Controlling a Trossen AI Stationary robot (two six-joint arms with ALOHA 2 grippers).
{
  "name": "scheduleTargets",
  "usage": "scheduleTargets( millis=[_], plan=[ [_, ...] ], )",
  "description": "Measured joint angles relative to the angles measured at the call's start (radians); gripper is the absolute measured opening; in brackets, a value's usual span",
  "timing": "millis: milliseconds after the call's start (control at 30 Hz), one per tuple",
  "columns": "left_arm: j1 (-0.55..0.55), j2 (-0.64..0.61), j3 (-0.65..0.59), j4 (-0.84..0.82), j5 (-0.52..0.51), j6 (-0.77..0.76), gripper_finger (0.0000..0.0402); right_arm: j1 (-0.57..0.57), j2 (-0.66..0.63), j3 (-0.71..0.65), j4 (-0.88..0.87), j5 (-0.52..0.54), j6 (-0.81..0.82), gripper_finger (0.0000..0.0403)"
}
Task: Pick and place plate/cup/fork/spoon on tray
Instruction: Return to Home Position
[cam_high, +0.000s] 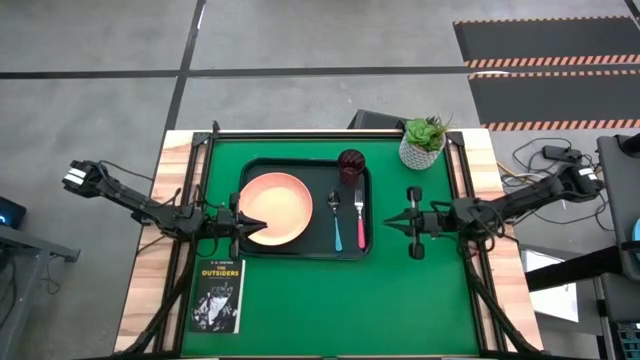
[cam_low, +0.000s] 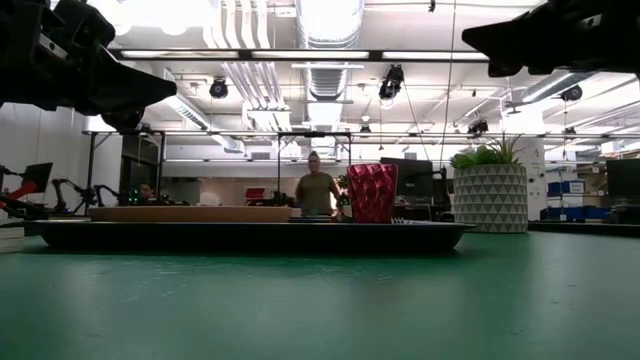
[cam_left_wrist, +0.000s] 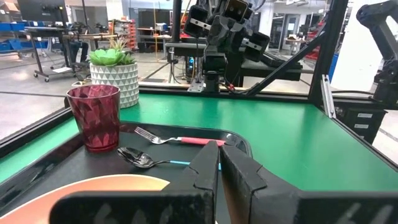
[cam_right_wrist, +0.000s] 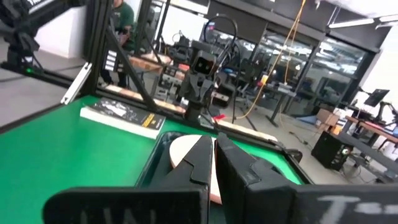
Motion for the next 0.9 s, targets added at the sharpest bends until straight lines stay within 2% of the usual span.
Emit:
scheduleTargets(
  millis=[700, 900],
  plan=[
    [0.0, 0.0, 0.0, 0.0, 0.0, 0.0, 0.0, 0.0, -0.173, -0.156, 0.052, -0.008, -0.005, 0.0009],
    [0.0, 0.008, 0.0, 0.0, 0.001, 0.0, 0.0, 0.0, -0.196, -0.157, 0.047, 0.0, -0.01, 0.0009]
  ],
)
